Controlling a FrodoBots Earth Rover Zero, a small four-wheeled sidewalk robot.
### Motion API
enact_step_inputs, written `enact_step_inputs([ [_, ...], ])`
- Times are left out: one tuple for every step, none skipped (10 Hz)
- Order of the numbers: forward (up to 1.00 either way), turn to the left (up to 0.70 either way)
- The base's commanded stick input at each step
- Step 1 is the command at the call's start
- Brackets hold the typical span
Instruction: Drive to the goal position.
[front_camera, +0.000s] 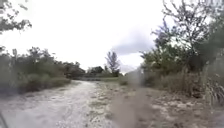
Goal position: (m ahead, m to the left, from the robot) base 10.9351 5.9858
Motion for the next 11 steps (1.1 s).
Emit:
enact_step_inputs([
  [0.6,0.15],
  [0.6,0.15],
  [0.6,0.15],
  [0.6,0.15],
  [0.6,0.15],
  [0.6,0.15],
  [0.6,0.15],
  [0.6,0.15],
  [0.6,0.15],
  [0.6,0.11],
  [0.6,0.02],
])
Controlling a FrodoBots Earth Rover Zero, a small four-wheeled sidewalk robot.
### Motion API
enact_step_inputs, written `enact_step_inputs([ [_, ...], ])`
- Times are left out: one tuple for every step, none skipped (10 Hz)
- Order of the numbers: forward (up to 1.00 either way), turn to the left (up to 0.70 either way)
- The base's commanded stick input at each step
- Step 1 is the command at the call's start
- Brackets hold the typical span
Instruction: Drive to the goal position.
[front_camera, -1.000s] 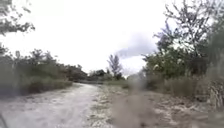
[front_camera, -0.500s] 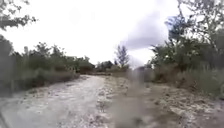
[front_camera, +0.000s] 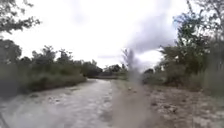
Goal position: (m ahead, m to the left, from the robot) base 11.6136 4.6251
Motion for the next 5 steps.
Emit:
enact_step_inputs([
  [0.6,0.0],
  [0.6,0.0],
  [0.6,0.0],
  [0.6,0.0],
  [0.6,0.0],
])
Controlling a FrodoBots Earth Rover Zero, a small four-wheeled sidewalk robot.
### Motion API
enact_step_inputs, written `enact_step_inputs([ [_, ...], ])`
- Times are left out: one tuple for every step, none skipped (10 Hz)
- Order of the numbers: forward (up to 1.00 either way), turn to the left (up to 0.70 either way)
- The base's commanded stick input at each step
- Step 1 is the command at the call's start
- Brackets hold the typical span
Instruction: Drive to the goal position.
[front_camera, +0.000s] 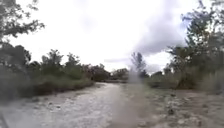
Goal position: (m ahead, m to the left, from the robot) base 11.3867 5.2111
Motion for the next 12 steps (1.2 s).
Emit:
enact_step_inputs([
  [0.6,0.0],
  [0.6,0.0],
  [0.6,0.0],
  [0.6,0.0],
  [0.6,0.0],
  [0.6,0.0],
  [0.6,0.0],
  [0.6,0.0],
  [0.6,0.0],
  [0.6,0.0],
  [0.6,0.0],
  [0.6,0.0],
])
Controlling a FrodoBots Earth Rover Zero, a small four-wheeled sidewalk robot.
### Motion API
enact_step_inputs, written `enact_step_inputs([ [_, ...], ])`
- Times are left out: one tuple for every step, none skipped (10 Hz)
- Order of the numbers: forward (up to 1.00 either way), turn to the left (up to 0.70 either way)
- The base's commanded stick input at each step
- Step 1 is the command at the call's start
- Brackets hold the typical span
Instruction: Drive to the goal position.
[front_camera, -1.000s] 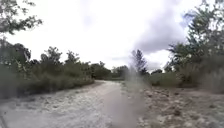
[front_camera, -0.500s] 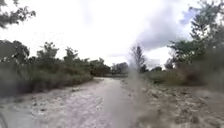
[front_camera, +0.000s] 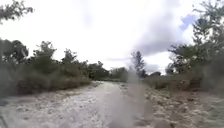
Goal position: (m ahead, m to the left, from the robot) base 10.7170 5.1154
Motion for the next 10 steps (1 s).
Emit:
enact_step_inputs([
  [0.6,0.0],
  [0.6,0.0],
  [0.6,0.0],
  [0.6,0.0],
  [0.6,0.0],
  [0.6,0.0],
  [0.6,0.0],
  [0.6,0.0],
  [0.6,0.0],
  [0.6,0.0],
])
